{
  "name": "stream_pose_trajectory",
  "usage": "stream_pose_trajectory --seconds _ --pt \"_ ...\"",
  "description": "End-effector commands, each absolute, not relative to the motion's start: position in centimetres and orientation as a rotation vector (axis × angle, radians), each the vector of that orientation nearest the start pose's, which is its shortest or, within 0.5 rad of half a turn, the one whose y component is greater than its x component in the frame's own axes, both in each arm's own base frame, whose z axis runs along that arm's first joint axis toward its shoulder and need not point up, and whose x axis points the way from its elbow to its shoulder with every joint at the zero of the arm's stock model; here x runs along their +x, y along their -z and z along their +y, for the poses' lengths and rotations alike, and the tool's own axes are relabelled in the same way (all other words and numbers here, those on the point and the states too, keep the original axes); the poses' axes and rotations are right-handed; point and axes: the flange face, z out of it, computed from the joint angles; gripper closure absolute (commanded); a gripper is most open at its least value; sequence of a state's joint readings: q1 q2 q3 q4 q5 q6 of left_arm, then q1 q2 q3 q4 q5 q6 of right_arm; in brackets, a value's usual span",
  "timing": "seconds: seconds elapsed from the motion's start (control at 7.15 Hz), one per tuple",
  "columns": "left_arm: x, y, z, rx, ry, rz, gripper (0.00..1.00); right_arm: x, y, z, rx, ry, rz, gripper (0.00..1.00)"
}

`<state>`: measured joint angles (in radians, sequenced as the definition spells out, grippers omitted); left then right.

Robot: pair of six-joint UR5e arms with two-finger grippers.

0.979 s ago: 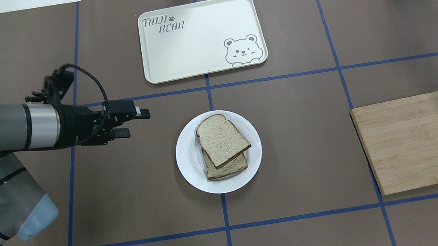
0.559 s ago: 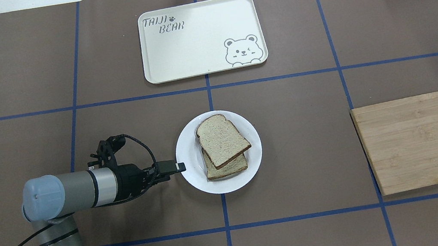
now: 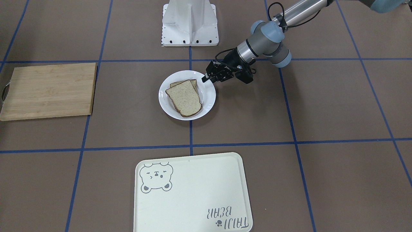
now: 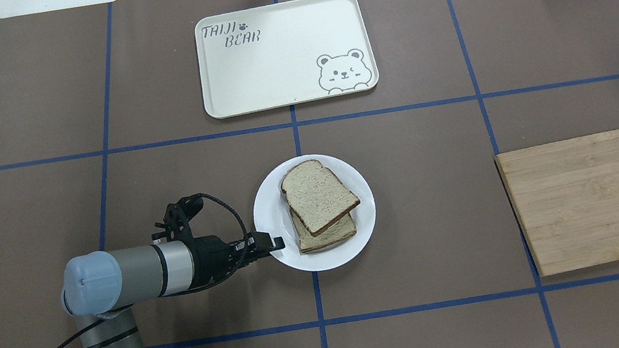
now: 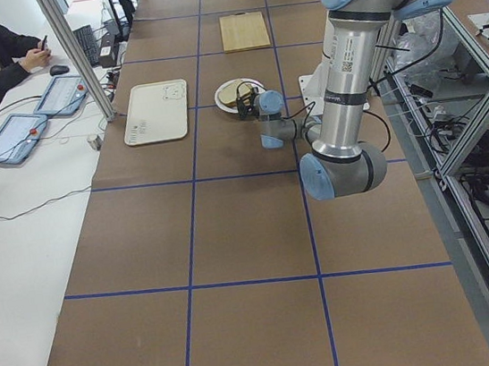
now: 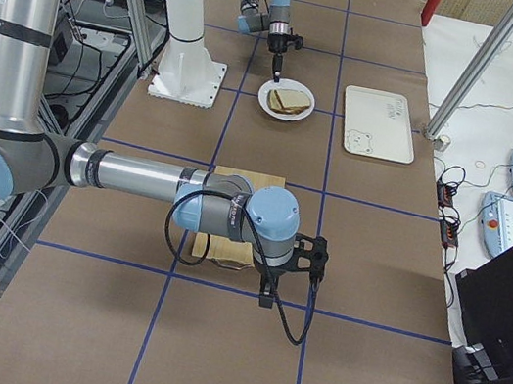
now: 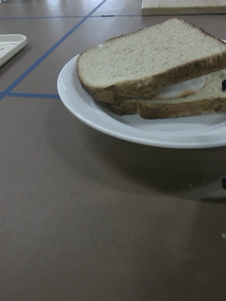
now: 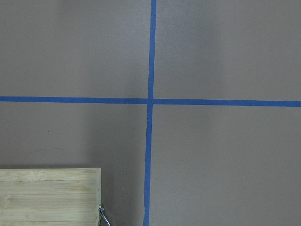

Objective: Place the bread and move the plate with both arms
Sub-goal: 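Grip the plate rim with the left gripper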

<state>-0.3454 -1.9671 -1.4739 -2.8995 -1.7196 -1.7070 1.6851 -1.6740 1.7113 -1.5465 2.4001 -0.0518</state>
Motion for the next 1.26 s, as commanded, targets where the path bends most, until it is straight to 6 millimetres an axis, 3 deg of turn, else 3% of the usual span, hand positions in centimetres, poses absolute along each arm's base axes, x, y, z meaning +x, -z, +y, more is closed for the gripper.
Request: stream_pose_trajectory --seconds 0.0,0.14,0.28,0.42,0.84,0.98,1.12 --pt "56.2 -34.6 -32.4 0.048 0.248 1.642 0.65 11.2 -63.4 -43.9 0.125 -0.037 -0.821 0.00" --pt "56.4 -34.5 -32.2 0.044 0.245 1.647 0.70 11.1 -63.4 -43.6 0.126 -0.036 -0.822 0.00" --pt "56.6 -32.9 -32.4 0.030 0.278 1.677 0.98 11.2 -63.5 -43.5 0.125 -0.039 -0.821 0.00" --pt "56.4 -30.9 -32.3 -0.040 0.331 1.742 1.00 11.3 -63.5 -43.4 0.126 -0.039 -0.820 0.00" --pt "55.7 -28.7 -33.0 -0.050 0.437 1.860 1.00 11.3 -64.0 -42.9 0.117 -0.047 -0.824 0.00" --pt "54.8 -27.8 -34.9 -0.082 0.543 1.883 1.00 11.4 -64.0 -42.9 0.118 -0.050 -0.823 0.00" --pt "53.7 -25.4 -37.7 -0.136 0.709 1.939 1.00 11.4 -64.0 -42.9 0.118 -0.050 -0.823 0.00"
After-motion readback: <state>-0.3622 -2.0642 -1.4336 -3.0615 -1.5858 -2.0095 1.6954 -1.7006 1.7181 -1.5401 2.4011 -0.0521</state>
